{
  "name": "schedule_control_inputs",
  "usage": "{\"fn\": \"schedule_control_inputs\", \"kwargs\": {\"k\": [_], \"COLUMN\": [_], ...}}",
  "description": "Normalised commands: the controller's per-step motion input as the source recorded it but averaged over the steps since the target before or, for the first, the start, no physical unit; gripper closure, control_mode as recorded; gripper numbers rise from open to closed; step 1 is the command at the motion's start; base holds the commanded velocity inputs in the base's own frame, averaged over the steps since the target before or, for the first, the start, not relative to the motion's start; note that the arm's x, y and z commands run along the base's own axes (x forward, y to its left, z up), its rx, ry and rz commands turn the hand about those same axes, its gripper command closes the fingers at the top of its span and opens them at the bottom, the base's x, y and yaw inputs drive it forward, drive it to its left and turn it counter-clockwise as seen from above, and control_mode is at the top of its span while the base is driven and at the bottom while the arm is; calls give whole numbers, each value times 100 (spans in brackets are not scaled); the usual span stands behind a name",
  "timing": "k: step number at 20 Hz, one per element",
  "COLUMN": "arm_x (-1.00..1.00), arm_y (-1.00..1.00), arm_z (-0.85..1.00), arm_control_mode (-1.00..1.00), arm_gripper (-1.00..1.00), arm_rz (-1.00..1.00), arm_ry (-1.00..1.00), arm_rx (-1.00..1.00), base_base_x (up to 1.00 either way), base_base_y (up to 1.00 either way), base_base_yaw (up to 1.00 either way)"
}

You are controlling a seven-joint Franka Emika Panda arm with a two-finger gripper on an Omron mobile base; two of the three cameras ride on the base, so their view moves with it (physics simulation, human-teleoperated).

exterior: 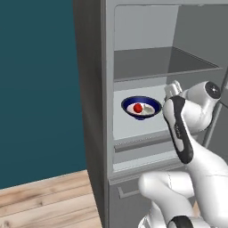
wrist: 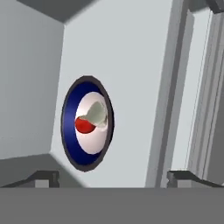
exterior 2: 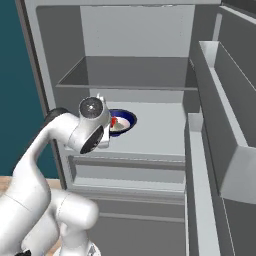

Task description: Place the bowl with the garlic and tomato on the second highest shelf of the fridge. Place the bowl with the fish and chicken drumstick on the top shelf of the fridge.

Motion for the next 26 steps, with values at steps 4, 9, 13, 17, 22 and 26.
{"fn": "schedule_control_inputs", "kwargs": {"k": [4, 9, 13, 17, 22, 26], "arm_x": [-100, -100, -72, -12, 0, 0], "arm_y": [1, 30, 81, 0, 0, 0], "arm_z": [49, 27, 0, 0, 0, 0], "arm_control_mode": [-100, -100, -100, -100, 100, 100], "arm_gripper": [-100, -100, -100, -100, -100, -100], "arm_rz": [28, 43, 19, -1, 0, 0], "arm_ry": [2, 14, 4, 0, 0, 0], "arm_rx": [-20, -51, -69, 0, 0, 0], "base_base_x": [0, 0, 0, 0, -100, -90], "base_base_y": [0, 0, 0, 0, -22, 0], "base_base_yaw": [0, 0, 0, 0, 23, 75]}}
